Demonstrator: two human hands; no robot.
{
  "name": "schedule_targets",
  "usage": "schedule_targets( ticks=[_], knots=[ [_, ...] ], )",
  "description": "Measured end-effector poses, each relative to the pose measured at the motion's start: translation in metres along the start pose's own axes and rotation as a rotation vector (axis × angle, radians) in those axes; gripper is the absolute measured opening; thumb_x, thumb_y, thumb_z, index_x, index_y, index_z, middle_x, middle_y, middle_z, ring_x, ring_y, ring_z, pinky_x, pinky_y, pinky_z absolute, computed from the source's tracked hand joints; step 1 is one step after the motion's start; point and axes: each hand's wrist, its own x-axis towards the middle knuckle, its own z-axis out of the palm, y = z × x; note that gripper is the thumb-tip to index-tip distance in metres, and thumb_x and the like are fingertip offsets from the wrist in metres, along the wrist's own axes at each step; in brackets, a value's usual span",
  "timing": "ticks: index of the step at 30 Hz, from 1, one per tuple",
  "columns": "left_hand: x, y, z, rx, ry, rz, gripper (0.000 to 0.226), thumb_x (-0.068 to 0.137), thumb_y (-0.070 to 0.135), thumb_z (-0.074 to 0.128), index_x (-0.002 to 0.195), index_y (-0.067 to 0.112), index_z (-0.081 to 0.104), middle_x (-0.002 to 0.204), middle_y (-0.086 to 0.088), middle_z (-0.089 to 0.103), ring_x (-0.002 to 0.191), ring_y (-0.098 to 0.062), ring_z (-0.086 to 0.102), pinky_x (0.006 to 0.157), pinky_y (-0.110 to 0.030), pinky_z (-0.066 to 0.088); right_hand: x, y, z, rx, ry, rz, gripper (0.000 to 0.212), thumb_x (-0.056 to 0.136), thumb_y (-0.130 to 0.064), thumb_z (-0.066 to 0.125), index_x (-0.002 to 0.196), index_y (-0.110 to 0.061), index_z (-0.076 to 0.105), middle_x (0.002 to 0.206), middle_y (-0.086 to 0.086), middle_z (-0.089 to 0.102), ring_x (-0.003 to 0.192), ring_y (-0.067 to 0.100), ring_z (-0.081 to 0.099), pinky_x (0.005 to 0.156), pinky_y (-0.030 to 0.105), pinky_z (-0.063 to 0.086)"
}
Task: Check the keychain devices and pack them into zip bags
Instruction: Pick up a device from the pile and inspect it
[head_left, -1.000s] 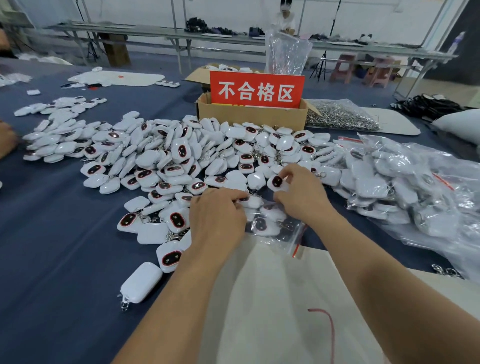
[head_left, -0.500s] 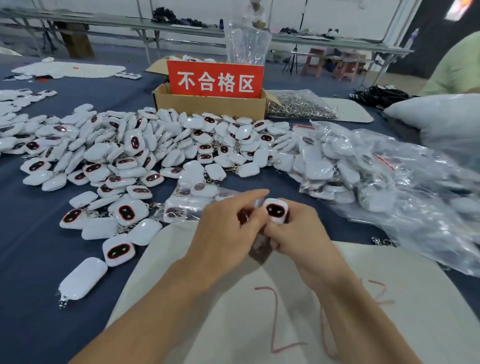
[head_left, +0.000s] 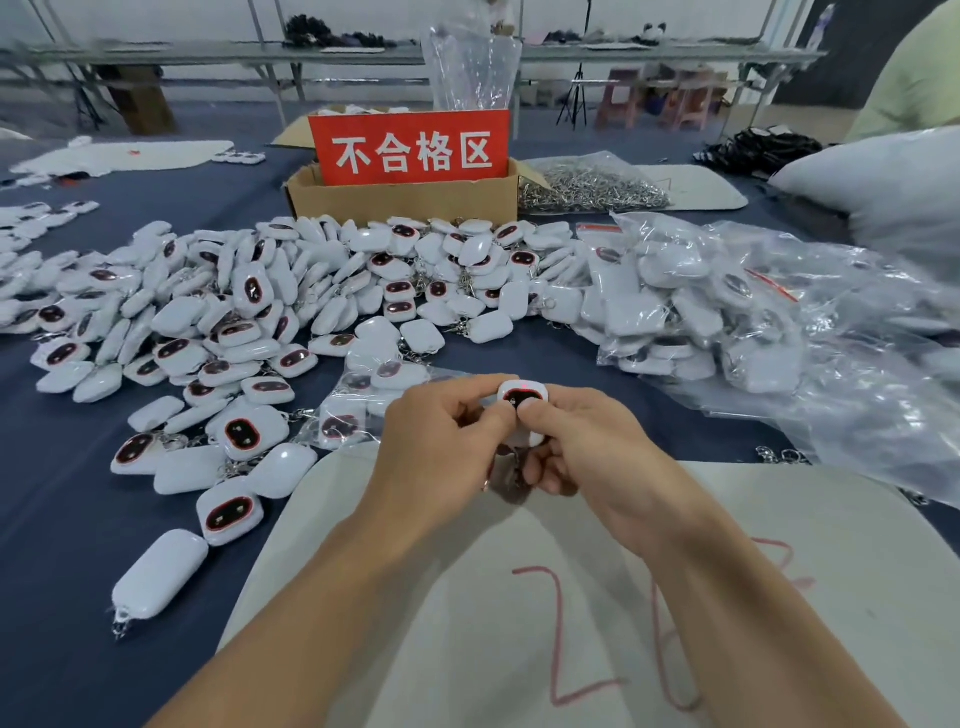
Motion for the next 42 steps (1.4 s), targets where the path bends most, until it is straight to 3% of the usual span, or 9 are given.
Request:
schedule_targets(
  ticks=[4, 10, 13, 19, 23, 30, 34, 38, 42],
  knots=[
    [0.001, 0.001, -0.003, -0.078, -0.011, -0.02, 0.031, 0.081, 0.025, 0.062, 0.094, 0.047, 0.081, 0.056, 0.003, 0.06, 0.054, -0.012, 0.052, 0.052, -0.025, 0.046, 0.0, 0.001, -0.001, 0.01, -0.022, -0.027, 0.037, 0.101, -0.012, 0.048, 0.086, -0.024, 0.08, 0.071, 0.006, 0.064, 0.05, 0.011, 0.05, 0.045, 0.019, 0.037],
    [0.002, 0.004, -0.004, -0.154, 0.029, -0.068, 0.024, 0.078, 0.025, 0.068, 0.087, 0.039, 0.084, 0.056, 0.008, 0.065, 0.049, -0.008, 0.055, 0.047, -0.019, 0.045, 0.0, 0.002, -0.003, 0.02, -0.143, -0.061, 0.04, 0.1, -0.013, 0.045, 0.103, -0.031, 0.08, 0.085, 0.003, 0.071, 0.062, 0.015, 0.05, 0.052, 0.025, 0.035],
    [0.002, 0.003, -0.004, -0.148, 0.041, -0.081, 0.016, 0.077, 0.032, 0.075, 0.088, 0.037, 0.084, 0.068, -0.003, 0.075, 0.057, -0.013, 0.062, 0.052, -0.034, 0.053, 0.003, 0.004, -0.003, -0.022, -0.129, -0.04, 0.027, 0.094, -0.01, 0.054, 0.093, -0.021, 0.079, 0.07, 0.009, 0.063, 0.057, 0.018, 0.046, 0.05, 0.026, 0.032],
    [0.003, 0.005, -0.004, -0.178, 0.013, -0.069, 0.016, 0.084, 0.016, 0.078, 0.083, 0.031, 0.085, 0.053, 0.002, 0.065, 0.038, -0.01, 0.054, 0.041, -0.014, 0.044, 0.004, 0.005, -0.003, -0.097, -0.108, -0.047, 0.022, 0.078, -0.017, 0.059, 0.091, -0.004, 0.07, 0.071, 0.028, 0.061, 0.062, 0.026, 0.046, 0.051, 0.031, 0.031],
    [0.004, 0.002, -0.003, -0.165, 0.018, -0.063, 0.02, 0.086, 0.013, 0.076, 0.086, 0.031, 0.085, 0.047, 0.007, 0.053, 0.036, -0.009, 0.048, 0.04, -0.013, 0.042, 0.005, 0.008, -0.003, -0.065, -0.053, -0.036, 0.022, 0.087, -0.002, 0.056, 0.091, -0.009, 0.076, 0.06, 0.011, 0.058, 0.049, 0.018, 0.044, 0.047, 0.025, 0.033],
    [0.006, 0.0, -0.004, -0.095, 0.06, -0.037, 0.018, 0.084, 0.023, 0.079, 0.086, 0.041, 0.083, 0.053, 0.007, 0.052, 0.048, -0.006, 0.045, 0.05, -0.013, 0.039, 0.004, 0.006, 0.002, -0.026, -0.007, -0.048, 0.031, 0.088, 0.003, 0.054, 0.095, -0.015, 0.078, 0.059, 0.008, 0.06, 0.049, 0.015, 0.048, 0.045, 0.021, 0.038],
    [0.003, 0.003, -0.002, -0.075, 0.151, -0.013, 0.016, 0.081, 0.033, 0.08, 0.081, 0.049, 0.079, 0.058, 0.007, 0.067, 0.05, -0.004, 0.053, 0.05, -0.016, 0.041, 0.005, 0.006, 0.007, -0.091, 0.246, -0.141, 0.021, 0.087, -0.011, 0.066, 0.098, -0.029, 0.066, 0.064, -0.002, 0.07, 0.05, 0.012, 0.056, 0.052, 0.028, 0.044],
    [0.003, 0.002, -0.001, -0.05, 0.267, -0.039, 0.006, 0.081, 0.041, 0.082, 0.078, 0.044, 0.078, 0.063, 0.01, 0.072, 0.056, -0.007, 0.064, 0.051, -0.018, 0.047, 0.0, 0.008, 0.016, -0.373, 0.427, -0.388, 0.037, 0.082, -0.015, 0.075, 0.104, -0.037, 0.056, 0.09, -0.03, 0.068, 0.058, 0.003, 0.064, 0.053, 0.01, 0.045],
    [0.005, 0.0, -0.004, -0.036, 0.299, -0.044, 0.013, 0.083, 0.048, 0.077, 0.075, 0.037, 0.078, 0.062, 0.008, 0.071, 0.059, -0.012, 0.064, 0.056, -0.025, 0.048, 0.002, 0.007, 0.021, -0.404, 0.36, -0.339, 0.006, 0.092, -0.02, 0.071, 0.093, -0.026, 0.068, 0.079, -0.013, 0.072, 0.064, 0.006, 0.065, 0.062, 0.023, 0.054]
  ],
)
